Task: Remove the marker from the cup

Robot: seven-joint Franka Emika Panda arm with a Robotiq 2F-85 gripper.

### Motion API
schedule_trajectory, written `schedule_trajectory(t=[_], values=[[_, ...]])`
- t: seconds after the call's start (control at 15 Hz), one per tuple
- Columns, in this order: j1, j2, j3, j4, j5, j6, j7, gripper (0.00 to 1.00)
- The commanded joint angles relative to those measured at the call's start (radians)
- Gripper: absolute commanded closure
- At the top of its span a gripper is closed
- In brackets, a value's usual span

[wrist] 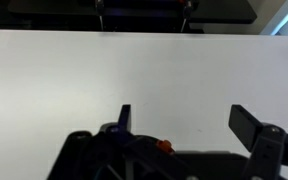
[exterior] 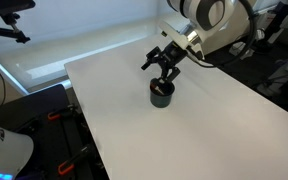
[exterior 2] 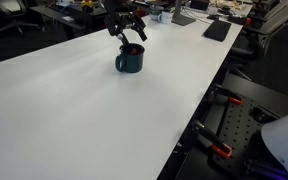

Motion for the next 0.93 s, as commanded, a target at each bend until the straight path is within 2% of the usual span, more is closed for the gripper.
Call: schedule_trajectory(t=[0.0,0.87], values=[[0.002,0.014,-0.003,0.016,0.001,-0.01,-0.001,0.0],[-0.015,0.1,-0.007,0.096,0.012,-0.044,0.011,0.0]])
